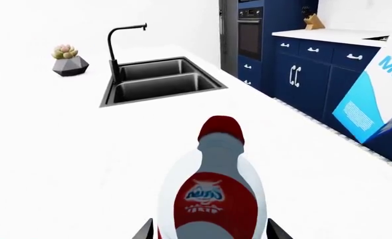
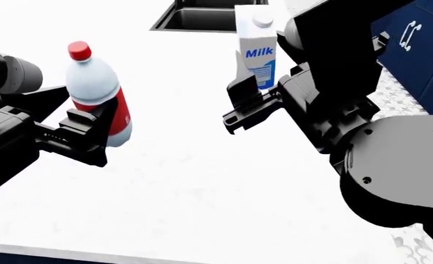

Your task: Move the drinks to the dining counter.

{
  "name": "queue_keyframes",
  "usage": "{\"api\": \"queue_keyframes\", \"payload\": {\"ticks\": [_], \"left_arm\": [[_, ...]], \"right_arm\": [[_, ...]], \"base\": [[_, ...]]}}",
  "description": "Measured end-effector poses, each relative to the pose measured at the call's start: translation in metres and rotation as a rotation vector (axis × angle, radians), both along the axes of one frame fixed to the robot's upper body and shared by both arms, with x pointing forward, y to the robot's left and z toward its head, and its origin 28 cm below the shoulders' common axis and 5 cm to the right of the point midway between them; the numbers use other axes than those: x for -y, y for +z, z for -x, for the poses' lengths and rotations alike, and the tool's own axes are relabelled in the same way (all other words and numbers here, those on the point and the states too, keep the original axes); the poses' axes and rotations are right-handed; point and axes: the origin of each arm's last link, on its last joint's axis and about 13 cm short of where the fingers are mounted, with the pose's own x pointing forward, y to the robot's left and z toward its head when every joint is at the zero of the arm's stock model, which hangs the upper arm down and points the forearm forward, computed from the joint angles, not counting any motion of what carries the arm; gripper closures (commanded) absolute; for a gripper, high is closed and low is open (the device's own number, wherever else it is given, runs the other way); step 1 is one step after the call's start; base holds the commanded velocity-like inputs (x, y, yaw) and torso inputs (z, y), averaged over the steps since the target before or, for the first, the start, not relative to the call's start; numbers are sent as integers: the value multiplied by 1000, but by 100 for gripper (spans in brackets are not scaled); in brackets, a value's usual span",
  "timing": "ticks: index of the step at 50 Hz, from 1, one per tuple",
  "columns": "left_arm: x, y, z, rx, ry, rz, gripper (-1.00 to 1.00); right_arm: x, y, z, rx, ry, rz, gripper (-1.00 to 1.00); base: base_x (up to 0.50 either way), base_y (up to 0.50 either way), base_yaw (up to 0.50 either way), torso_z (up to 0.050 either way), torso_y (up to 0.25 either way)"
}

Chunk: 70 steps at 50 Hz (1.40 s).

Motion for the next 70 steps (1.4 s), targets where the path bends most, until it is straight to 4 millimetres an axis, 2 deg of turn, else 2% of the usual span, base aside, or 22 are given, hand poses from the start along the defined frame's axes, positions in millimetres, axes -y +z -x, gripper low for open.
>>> {"api": "queue_keyframes", "payload": {"ticks": [16,38,57,70], "left_arm": [[8,-2,-15,-20,-23,-5,100],[27,-5,-43,-62,-75,-15,100],[30,-10,-49,-117,-61,-31,100],[29,-21,-50,-141,-61,-25,100]], "right_arm": [[3,-2,-11,-101,-62,-42,100],[5,-9,-12,-114,-32,-41,100],[5,-13,-11,-119,-12,-40,100],[5,-13,-10,-119,-5,-35,100]], "base": [[0,0,0,1,1],[0,0,0,0,1],[0,0,0,1,1],[0,0,0,1,2]]}}
